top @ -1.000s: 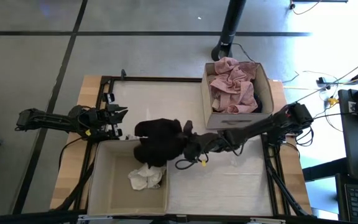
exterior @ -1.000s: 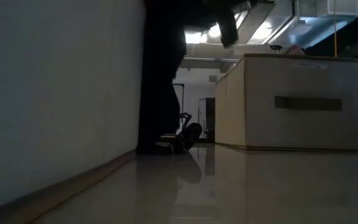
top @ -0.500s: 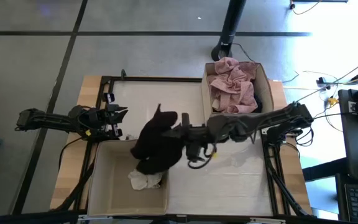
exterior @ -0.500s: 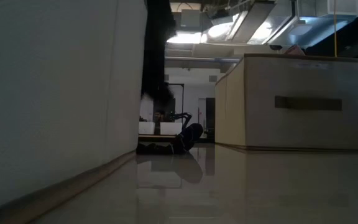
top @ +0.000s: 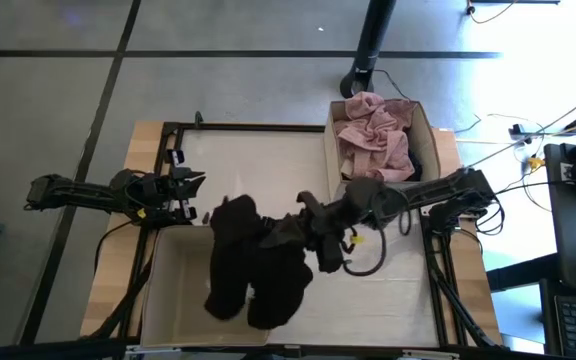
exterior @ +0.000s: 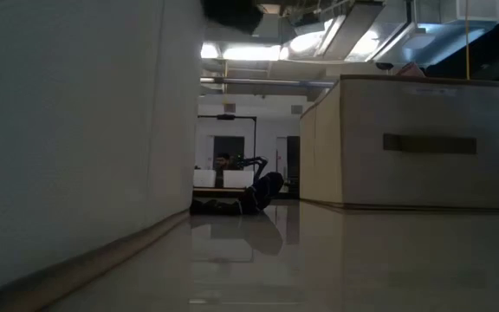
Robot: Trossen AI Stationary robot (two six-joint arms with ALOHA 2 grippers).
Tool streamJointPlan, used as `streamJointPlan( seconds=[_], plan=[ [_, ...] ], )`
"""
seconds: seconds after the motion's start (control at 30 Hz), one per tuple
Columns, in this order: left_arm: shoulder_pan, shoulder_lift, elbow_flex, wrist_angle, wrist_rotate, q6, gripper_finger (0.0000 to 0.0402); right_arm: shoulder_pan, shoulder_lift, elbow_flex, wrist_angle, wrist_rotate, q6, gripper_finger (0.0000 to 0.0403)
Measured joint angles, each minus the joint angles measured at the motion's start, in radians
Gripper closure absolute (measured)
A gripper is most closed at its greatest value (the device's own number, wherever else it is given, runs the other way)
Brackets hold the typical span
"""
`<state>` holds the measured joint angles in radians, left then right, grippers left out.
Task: Sort clothes
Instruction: Put the black stocking into the left laundry organizer
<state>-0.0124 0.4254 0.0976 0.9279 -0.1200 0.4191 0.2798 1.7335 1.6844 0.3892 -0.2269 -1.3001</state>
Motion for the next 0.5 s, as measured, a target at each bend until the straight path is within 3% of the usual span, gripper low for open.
streamJointPlan(
  seconds=[0.13, 0.5],
  plan=[
    [0.0, 0.0, 0.0, 0.0, 0.0, -0.001, 0.037, -0.001, 0.079, 0.072, 0.044, -0.038, -0.014, 0.0378],
    [0.0, 0.0, 0.0, -0.005, 0.0, -0.003, 0.037, -0.006, 0.306, 0.413, -0.277, -0.062, -0.004, 0.0378]
  ],
)
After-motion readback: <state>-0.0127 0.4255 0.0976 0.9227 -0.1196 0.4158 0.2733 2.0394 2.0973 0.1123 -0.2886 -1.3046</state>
